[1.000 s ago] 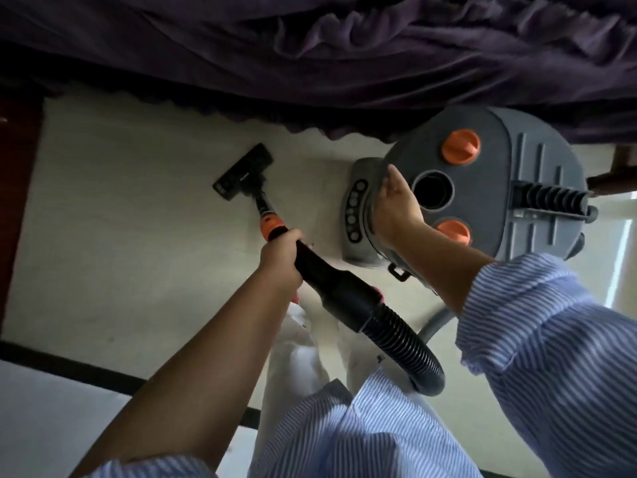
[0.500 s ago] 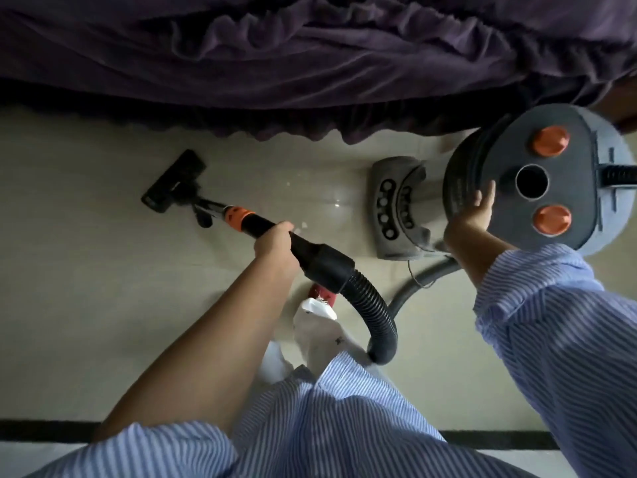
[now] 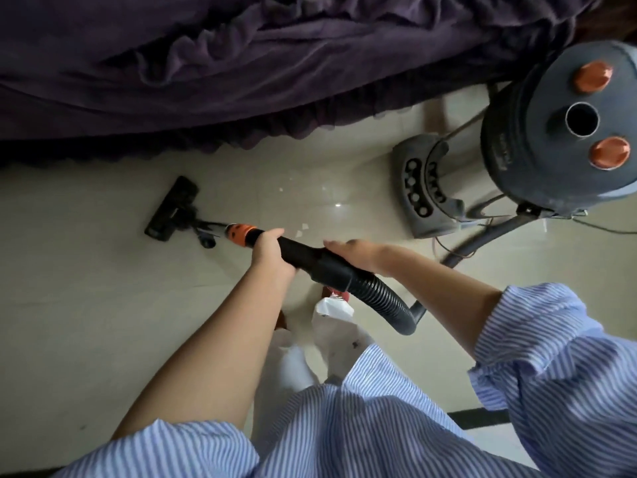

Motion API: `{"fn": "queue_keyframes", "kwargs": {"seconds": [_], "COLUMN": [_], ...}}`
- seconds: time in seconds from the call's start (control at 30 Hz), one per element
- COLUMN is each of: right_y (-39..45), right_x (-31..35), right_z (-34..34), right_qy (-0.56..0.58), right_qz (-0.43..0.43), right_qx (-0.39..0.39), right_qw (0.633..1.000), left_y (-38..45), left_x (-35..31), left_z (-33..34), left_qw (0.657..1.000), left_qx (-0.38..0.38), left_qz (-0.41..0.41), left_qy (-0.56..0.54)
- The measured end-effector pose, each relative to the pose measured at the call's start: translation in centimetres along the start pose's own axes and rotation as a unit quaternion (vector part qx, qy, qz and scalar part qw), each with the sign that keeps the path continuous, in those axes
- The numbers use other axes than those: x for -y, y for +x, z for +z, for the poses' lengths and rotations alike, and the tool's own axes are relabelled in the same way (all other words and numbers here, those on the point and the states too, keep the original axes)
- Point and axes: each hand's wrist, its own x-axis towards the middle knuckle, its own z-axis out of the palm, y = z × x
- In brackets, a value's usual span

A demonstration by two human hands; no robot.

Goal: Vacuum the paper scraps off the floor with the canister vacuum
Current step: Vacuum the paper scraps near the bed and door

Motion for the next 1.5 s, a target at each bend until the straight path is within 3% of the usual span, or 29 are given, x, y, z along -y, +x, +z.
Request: {"fn": "queue_keyframes", "kwargs": {"seconds": [0.07,0.13,0.27,0.43,0.57,0.7,1.0,1.5], "right_y": [-0.9,-2.1,-4.5,-9.3,-13.6,-15.8,-12.8,-17.6], "right_x": [-1.0,-1.2,0.3,-0.8,-4.7,-8.4,-15.2,-26.4], "right_z": [1.3,2.8,7.1,9.1,10.5,13.7,15.7,17.0], "right_qy": [0.076,0.041,-0.074,-0.05,0.01,0.039,0.061,0.054], "right_qz": [-0.029,-0.072,-0.102,-0.126,-0.147,-0.152,-0.127,-0.134], "right_qx": [0.024,0.007,-0.152,-0.222,-0.273,-0.321,-0.362,-0.367], "right_qw": [0.996,0.997,0.98,0.966,0.951,0.934,0.922,0.919], "left_y": [0.2,0.9,1.4,-1.9,-4.3,-4.9,-4.7,-7.9], "left_x": [-0.3,-0.8,-1.0,0.9,4.7,8.0,12.5,24.2], "left_z": [-1.6,-3.2,-6.7,-7.8,-7.1,-7.2,-3.6,-2.5], "left_qw": [1.0,1.0,0.998,0.993,0.984,0.981,0.96,0.954], "left_qx": [0.009,0.002,-0.003,0.041,0.092,0.091,0.076,0.089], "left_qz": [-0.004,0.012,0.046,0.087,0.091,0.067,0.129,0.103], "left_qy": [0.004,0.007,0.03,0.074,0.121,0.155,0.238,0.268]}}
